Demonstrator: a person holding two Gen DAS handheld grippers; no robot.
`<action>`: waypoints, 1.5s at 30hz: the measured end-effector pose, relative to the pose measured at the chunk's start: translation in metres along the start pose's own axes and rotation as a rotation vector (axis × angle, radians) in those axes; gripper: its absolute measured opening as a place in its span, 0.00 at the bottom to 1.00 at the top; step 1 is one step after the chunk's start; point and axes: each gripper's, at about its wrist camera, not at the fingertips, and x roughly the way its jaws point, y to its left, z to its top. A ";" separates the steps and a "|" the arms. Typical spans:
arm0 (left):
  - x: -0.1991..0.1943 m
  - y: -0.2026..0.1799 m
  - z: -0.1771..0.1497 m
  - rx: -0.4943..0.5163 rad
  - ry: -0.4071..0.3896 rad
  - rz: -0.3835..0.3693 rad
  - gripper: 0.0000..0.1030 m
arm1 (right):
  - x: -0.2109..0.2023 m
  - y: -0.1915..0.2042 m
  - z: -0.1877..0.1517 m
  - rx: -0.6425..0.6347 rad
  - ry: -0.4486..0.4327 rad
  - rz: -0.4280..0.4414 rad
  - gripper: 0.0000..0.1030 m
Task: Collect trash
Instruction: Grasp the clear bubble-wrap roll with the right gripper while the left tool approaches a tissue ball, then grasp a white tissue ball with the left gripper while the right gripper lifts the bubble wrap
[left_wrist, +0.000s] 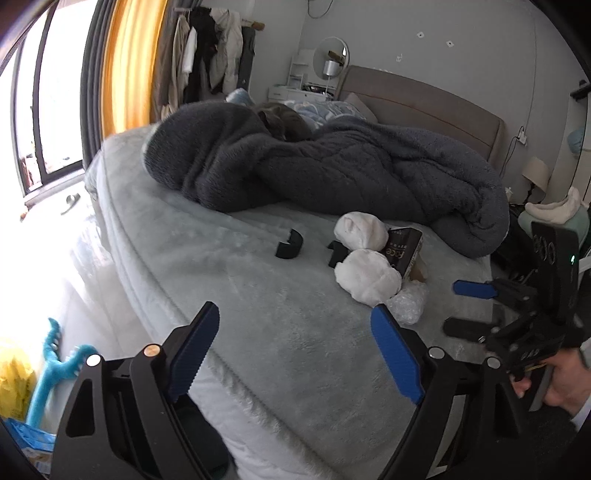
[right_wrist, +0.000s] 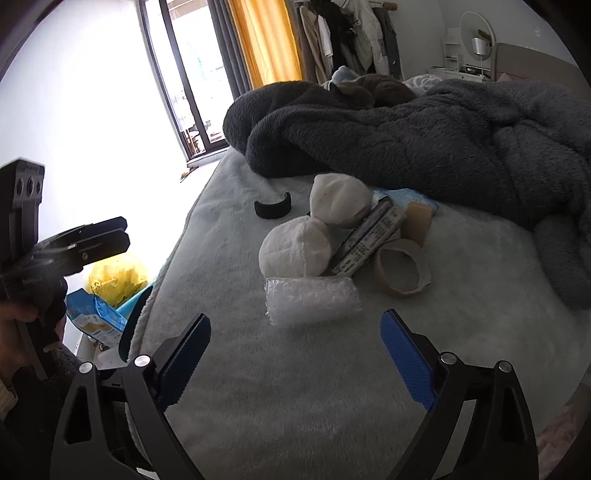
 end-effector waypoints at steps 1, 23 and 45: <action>0.005 0.001 0.002 -0.015 0.011 -0.019 0.81 | 0.005 0.001 0.000 -0.008 0.005 -0.001 0.90; 0.095 -0.020 0.013 -0.208 0.191 -0.210 0.64 | 0.051 -0.013 0.006 -0.022 0.054 0.009 0.66; 0.113 -0.028 0.020 -0.252 0.194 -0.216 0.23 | 0.031 -0.015 0.008 -0.032 0.025 0.033 0.64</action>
